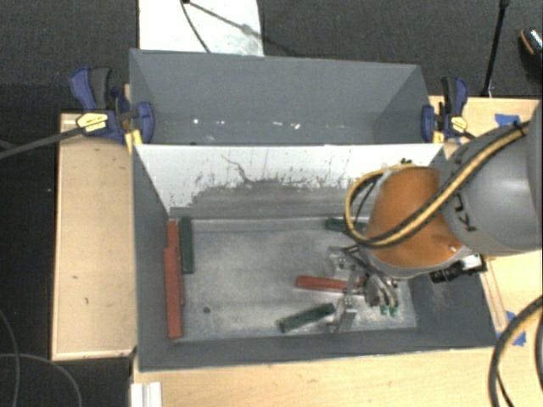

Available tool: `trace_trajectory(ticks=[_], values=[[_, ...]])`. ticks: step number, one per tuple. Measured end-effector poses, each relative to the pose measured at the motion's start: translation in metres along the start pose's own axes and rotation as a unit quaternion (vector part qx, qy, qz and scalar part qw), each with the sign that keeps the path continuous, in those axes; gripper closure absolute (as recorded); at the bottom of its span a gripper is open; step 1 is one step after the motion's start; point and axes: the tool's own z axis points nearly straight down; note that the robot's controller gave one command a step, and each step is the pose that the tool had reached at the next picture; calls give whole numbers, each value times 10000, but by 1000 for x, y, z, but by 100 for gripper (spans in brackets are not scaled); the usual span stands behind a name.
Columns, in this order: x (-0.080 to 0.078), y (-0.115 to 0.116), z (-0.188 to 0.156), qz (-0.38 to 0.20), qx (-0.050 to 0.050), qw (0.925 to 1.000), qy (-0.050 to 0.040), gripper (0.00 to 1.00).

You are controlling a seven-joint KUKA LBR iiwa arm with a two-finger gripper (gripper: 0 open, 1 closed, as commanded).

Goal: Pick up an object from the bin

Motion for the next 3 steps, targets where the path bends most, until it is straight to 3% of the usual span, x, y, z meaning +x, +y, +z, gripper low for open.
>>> trace_trajectory(ticks=[1, 2, 3], values=[[0, 0, 0, 15, 0, 10000, -4, 0], [0, 0, 0, 31, -1, 10000, -4, 100], [-2, 0, -131, 71, -1, 10000, -53, 100]])
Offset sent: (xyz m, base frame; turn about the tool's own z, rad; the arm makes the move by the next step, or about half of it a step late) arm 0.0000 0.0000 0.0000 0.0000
